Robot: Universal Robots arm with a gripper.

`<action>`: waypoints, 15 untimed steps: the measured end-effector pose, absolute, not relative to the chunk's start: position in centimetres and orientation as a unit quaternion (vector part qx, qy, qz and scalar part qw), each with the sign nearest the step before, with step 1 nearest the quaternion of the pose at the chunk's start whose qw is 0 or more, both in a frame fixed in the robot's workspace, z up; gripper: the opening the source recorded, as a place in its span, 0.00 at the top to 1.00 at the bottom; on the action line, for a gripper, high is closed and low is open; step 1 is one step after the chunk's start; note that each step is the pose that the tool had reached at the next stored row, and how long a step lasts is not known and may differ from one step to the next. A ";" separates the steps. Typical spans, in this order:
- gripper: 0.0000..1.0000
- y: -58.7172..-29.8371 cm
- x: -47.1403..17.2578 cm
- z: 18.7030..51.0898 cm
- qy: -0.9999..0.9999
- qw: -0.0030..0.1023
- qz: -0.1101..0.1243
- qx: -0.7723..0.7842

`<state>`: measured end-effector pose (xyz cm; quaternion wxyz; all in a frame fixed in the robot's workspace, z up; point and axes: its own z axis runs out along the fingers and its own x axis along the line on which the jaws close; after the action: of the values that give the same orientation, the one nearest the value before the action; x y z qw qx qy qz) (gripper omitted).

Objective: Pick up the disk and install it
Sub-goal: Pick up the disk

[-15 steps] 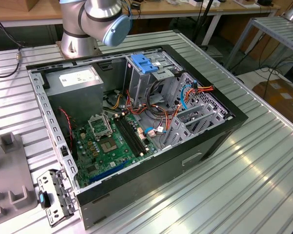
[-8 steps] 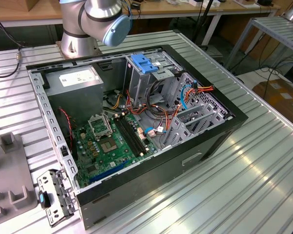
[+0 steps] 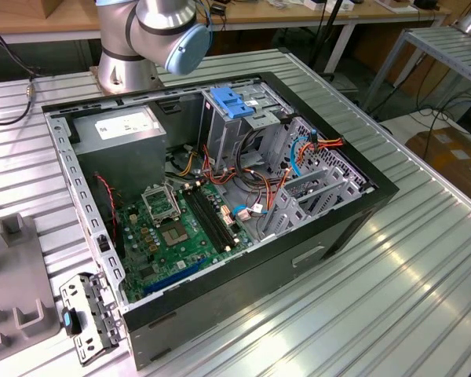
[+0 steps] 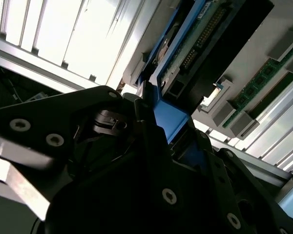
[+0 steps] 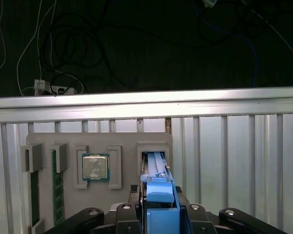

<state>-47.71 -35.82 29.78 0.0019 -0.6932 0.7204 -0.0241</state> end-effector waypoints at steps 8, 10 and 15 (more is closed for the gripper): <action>0.63 -35.8 -47.7 29.9 0.720 0.002 -0.024 -0.693; 0.63 -35.8 -47.7 30.2 0.720 0.002 -0.024 -0.694; 0.63 -35.8 -47.7 31.1 0.720 0.001 -0.025 -0.694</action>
<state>-47.71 -35.82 31.06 0.0011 -0.6939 0.7197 -0.0250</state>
